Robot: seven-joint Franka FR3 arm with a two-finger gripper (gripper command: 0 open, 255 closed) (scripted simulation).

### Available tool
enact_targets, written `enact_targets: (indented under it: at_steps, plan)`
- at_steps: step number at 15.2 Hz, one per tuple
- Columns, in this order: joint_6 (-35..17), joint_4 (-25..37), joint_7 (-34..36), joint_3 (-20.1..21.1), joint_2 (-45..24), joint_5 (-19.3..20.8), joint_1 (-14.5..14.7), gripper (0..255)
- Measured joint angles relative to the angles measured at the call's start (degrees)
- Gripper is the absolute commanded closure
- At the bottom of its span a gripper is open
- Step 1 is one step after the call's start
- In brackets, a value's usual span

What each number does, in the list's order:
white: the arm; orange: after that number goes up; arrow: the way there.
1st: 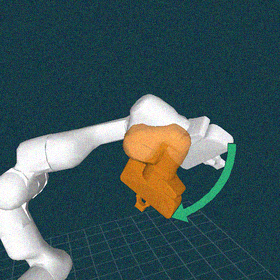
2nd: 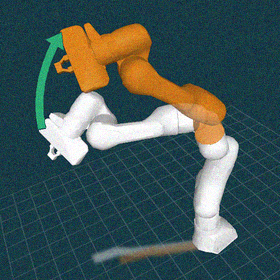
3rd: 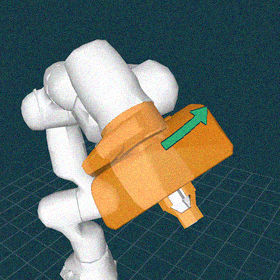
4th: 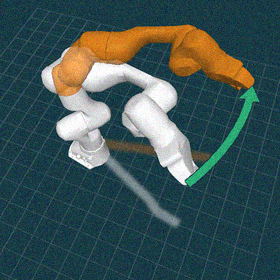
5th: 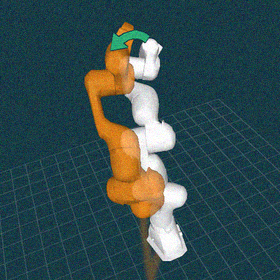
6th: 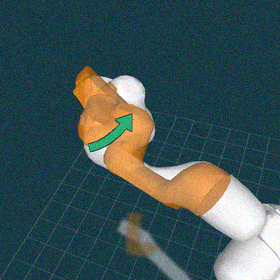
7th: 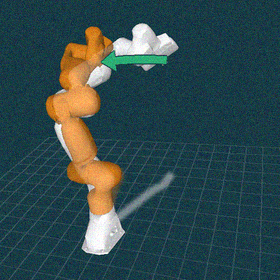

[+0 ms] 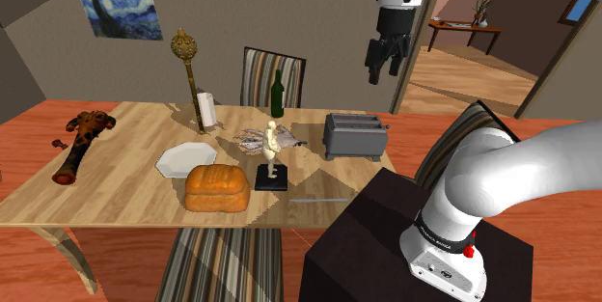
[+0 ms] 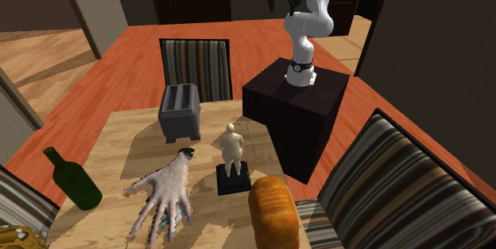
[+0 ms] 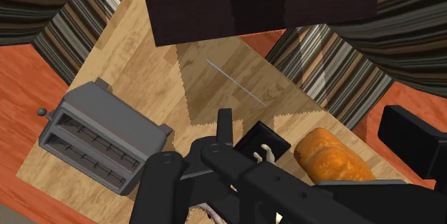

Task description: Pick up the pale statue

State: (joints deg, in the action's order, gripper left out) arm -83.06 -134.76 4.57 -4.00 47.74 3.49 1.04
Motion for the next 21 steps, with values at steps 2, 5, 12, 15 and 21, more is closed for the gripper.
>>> enact_targets:
  at_steps: [2,5,12,15,21]
  plan:
    - [-0.89,-0.10,-0.10,-0.18,-0.80,0.03,0.02,0]
    - [-5.52,-0.70,-0.18,-0.61,-4.81,-0.26,0.30,0]
    - [-17.90,-0.29,-0.90,-1.91,-17.24,-1.34,1.16,0]
    - [-22.84,1.22,-1.65,-2.60,-23.58,-2.02,1.52,0]
    - [-30.25,7.44,-2.69,-3.13,-36.97,-4.42,2.59,0]
